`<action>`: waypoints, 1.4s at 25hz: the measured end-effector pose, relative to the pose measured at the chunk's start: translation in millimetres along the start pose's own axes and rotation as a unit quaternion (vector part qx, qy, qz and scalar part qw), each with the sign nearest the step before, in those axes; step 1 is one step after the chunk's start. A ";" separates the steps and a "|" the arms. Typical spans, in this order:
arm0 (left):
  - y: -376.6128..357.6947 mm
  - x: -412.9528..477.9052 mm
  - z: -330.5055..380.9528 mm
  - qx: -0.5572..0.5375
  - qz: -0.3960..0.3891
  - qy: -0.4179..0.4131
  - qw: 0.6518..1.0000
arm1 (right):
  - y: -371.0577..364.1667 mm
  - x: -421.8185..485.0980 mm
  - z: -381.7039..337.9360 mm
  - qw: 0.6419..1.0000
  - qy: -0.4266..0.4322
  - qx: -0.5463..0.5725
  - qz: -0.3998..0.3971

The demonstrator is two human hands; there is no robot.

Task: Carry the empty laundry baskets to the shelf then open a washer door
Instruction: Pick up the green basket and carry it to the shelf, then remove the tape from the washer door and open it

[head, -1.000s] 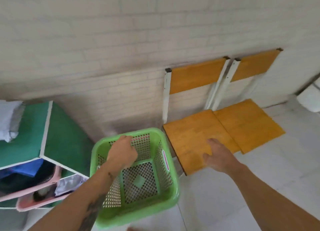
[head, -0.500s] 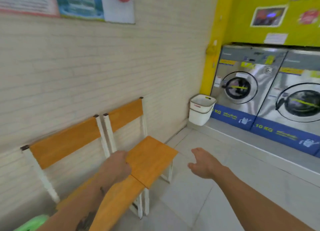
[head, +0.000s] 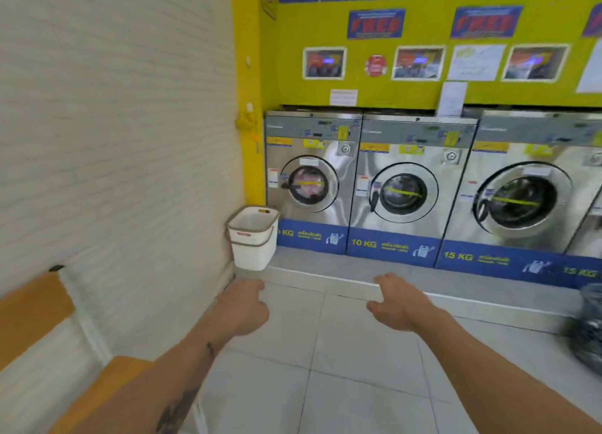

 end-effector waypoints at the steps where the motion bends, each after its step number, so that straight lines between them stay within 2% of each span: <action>1: 0.4 29.6 17.8 0.001 0.001 -0.018 1.000 | 13.7 19.0 12.3 1.000 -0.018 0.002 0.010; 8: -11.1 226.1 149.2 0.023 -0.003 -0.126 0.992 | 90.8 125.9 109.2 0.989 -0.121 0.030 0.084; 14: -49.3 346.2 312.3 0.014 -0.009 -0.210 0.978 | 158.2 204.4 234.3 0.977 -0.166 0.040 0.130; 19: -66.9 430.1 445.8 -0.005 -0.017 -0.216 0.976 | 246.8 283.7 344.7 0.973 -0.184 0.042 0.135; 25: -83.1 531.0 579.8 -0.027 -0.030 -0.237 0.971 | 335.8 379.6 443.5 0.971 -0.182 0.045 0.148; 30: -113.9 642.6 676.4 -0.082 -0.026 -0.243 0.966 | 382.4 474.7 523.4 0.966 -0.197 0.039 0.163; 35: -137.3 763.4 744.5 -0.072 -0.042 -0.258 0.962 | 424.6 595.6 588.1 0.962 -0.202 0.050 0.175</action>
Point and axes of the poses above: each hand's wrist, its own x-axis towards the middle knuckle, its own y-axis out of the back of the hand, z = x × y, the point moved 6 cm from there along x, towards the middle knuckle, and after that the axes turned 15 degrees about x, right-handed, at the moved point
